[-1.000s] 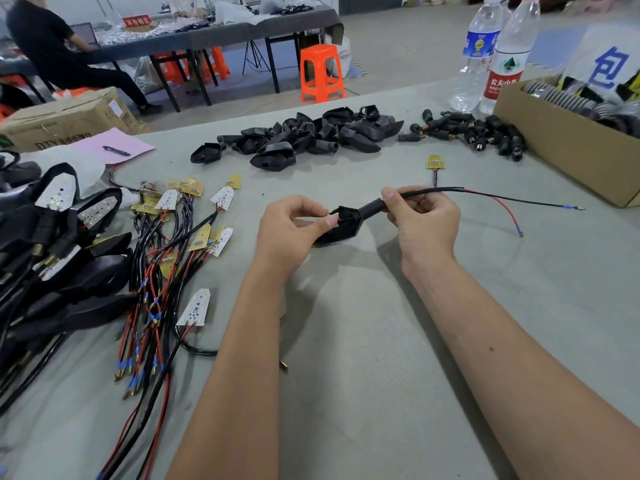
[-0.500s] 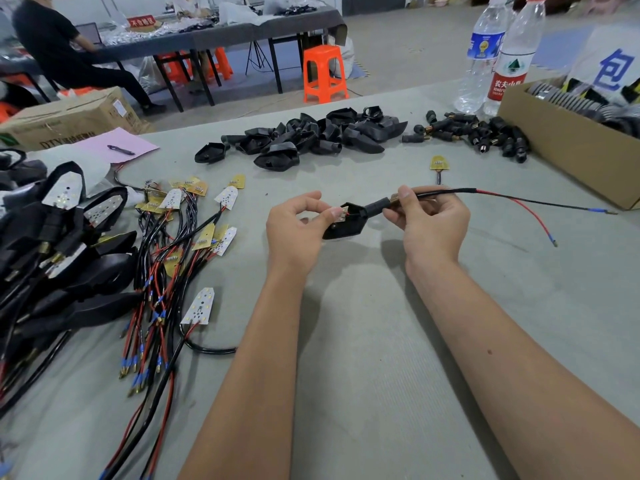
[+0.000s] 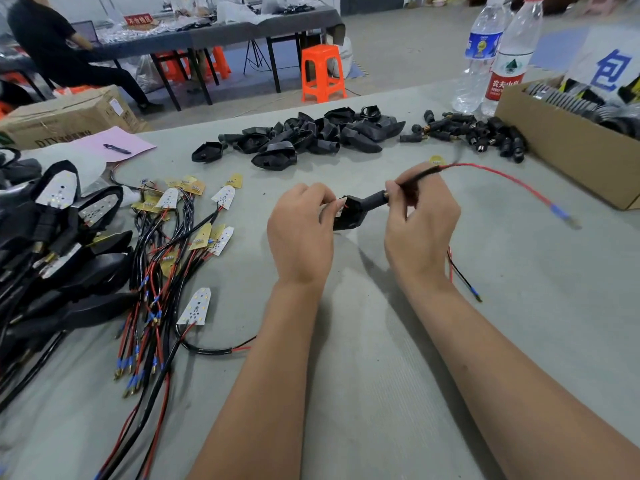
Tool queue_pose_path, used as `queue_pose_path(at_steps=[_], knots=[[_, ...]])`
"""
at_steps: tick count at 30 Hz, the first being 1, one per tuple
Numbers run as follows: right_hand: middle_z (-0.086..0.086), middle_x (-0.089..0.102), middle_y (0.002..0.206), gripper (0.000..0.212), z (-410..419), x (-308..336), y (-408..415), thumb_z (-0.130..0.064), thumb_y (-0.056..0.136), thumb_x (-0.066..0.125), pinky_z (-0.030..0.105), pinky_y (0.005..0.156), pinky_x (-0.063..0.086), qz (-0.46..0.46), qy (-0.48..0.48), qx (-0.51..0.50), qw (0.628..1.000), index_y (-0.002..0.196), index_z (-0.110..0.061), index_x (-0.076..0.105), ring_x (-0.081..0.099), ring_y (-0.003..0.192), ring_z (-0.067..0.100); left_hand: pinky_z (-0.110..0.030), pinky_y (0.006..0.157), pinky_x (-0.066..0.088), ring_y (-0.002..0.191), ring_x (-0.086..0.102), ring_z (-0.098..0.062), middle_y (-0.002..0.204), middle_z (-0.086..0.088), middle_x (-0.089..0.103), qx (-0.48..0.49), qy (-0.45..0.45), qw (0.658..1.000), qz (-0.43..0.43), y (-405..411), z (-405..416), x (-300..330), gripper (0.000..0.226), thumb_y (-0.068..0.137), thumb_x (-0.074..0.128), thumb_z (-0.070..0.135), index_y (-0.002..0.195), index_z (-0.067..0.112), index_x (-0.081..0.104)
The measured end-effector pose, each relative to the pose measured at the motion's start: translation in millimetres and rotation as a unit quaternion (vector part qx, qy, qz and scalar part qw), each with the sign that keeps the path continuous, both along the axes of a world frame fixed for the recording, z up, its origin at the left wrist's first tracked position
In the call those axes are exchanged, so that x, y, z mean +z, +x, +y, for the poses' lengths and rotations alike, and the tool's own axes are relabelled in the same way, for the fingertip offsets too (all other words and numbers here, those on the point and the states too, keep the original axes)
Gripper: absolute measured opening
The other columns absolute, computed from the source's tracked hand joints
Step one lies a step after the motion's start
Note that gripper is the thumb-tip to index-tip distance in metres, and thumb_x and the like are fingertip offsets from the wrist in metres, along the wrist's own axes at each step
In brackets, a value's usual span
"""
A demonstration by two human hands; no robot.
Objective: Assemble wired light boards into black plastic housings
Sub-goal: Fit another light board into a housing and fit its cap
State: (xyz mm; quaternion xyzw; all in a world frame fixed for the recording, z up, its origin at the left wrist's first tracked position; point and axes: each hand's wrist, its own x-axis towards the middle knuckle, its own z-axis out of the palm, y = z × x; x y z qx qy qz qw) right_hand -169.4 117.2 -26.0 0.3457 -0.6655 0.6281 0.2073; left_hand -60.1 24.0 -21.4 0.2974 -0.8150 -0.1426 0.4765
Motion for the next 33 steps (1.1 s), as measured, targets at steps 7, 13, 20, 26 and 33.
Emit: queue_pose_path(at_steps=[7, 13, 20, 26, 33], knots=[[0.001, 0.067, 0.079, 0.013, -2, -4, -4, -0.004, 0.093, 0.068, 0.024, 0.073, 0.053, -0.089, -0.027, 0.042, 0.995, 0.089, -0.015, 0.061, 0.067, 0.073, 0.016, -0.029, 0.059, 0.054, 0.055, 0.065, -0.013, 0.062, 0.007, 0.069, -0.024, 0.342, 0.929, 0.137, 2, -13, -3, 0.017, 0.088, 0.081, 0.023, 0.075, 0.020, 0.069], [0.007, 0.072, 0.079, 0.011, -6, -10, -12, -0.004, 0.093, 0.072, 0.036, 0.074, 0.064, -0.309, -0.080, 0.133, 0.938, 0.087, -0.012, 0.067, 0.076, 0.070, 0.020, -0.027, 0.066, 0.061, 0.057, 0.069, -0.015, 0.069, -0.006, 0.072, -0.047, 0.481, 0.856, 0.182, 7, -19, -6, 0.017, 0.084, 0.084, 0.013, 0.081, 0.005, 0.069], [0.012, 0.075, 0.075, 0.008, -5, -8, -14, -0.007, 0.096, 0.071, 0.035, 0.066, 0.064, -0.417, -0.138, 0.165, 0.883, 0.090, -0.006, 0.066, 0.077, 0.074, 0.032, -0.024, 0.067, 0.060, 0.066, 0.075, -0.022, 0.083, -0.012, 0.075, -0.058, 0.514, 0.826, 0.223, 8, -19, -5, 0.020, 0.078, 0.086, 0.000, 0.086, 0.003, 0.067], [0.012, 0.075, 0.072, 0.012, -3, -5, -14, -0.009, 0.102, 0.063, 0.031, 0.053, 0.059, -0.432, -0.161, 0.159, 0.873, 0.091, -0.011, 0.058, 0.077, 0.073, 0.034, -0.030, 0.074, 0.055, 0.076, 0.065, -0.012, 0.089, 0.003, 0.068, 0.055, 0.389, 0.915, 0.090, 4, -18, -10, 0.034, 0.070, 0.093, 0.035, 0.086, 0.022, 0.066], [0.006, 0.075, 0.068, 0.008, -2, -4, -17, -0.009, 0.101, 0.064, 0.026, 0.052, 0.057, -0.463, -0.176, 0.172, 0.851, 0.095, -0.008, 0.061, 0.077, 0.070, 0.027, -0.022, 0.064, 0.059, 0.067, 0.075, -0.026, 0.077, -0.010, 0.077, -0.126, 0.543, 0.812, 0.171, 10, -22, -5, 0.014, 0.082, 0.084, 0.004, 0.083, 0.001, 0.071]])
